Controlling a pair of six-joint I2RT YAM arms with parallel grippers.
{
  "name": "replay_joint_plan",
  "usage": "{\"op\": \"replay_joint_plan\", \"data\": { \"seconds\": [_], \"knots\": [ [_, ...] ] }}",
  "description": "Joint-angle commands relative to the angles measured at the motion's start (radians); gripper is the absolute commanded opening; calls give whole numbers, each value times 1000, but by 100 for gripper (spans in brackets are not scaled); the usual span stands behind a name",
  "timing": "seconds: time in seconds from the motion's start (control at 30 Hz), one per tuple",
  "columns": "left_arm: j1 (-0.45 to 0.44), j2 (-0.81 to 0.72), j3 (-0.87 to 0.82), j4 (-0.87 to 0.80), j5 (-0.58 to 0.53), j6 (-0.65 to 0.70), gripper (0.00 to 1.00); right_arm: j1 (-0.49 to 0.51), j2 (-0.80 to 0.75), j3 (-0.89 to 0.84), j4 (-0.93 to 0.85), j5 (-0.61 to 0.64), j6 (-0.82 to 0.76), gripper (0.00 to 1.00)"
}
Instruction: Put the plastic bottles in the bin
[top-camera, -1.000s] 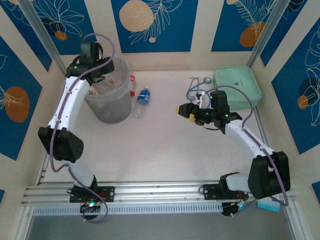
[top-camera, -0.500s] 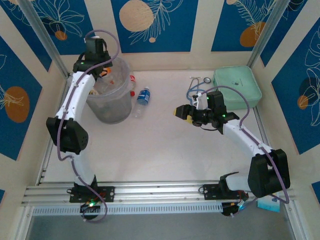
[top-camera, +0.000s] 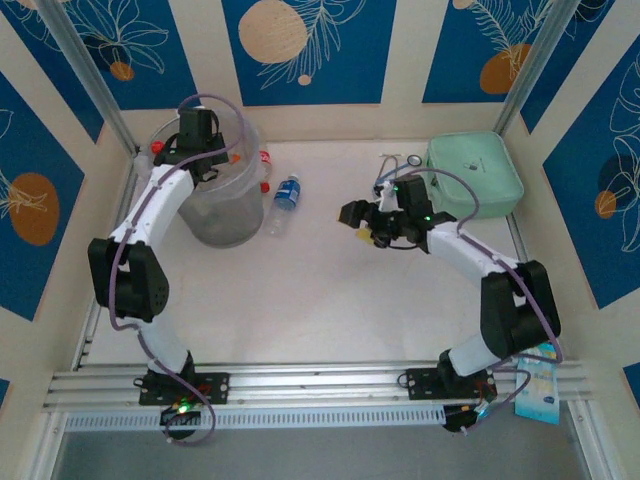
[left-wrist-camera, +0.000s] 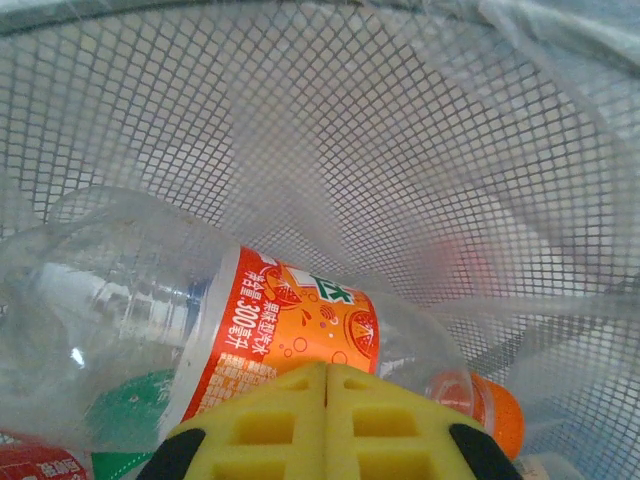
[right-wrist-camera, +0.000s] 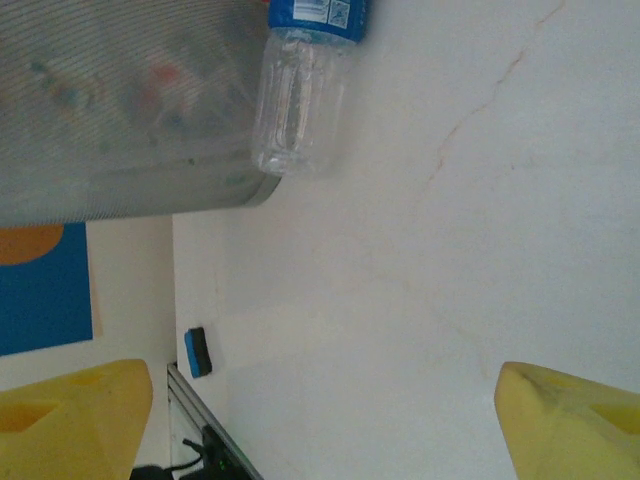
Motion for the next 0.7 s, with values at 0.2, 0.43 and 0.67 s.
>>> {"op": "replay_joint_plan", "data": {
  "seconds": [0.2,0.43,0.67],
  "knots": [
    [4,-99,53,-121,42,20,25,150,255,185,140,167,106,79],
    [4,-240,65,-123,66,51,49,203,483,384,158,206,126,67],
    [4,-384,68,-182,113,76,62,225,638,569,88,244,137,86]
  ]
}}
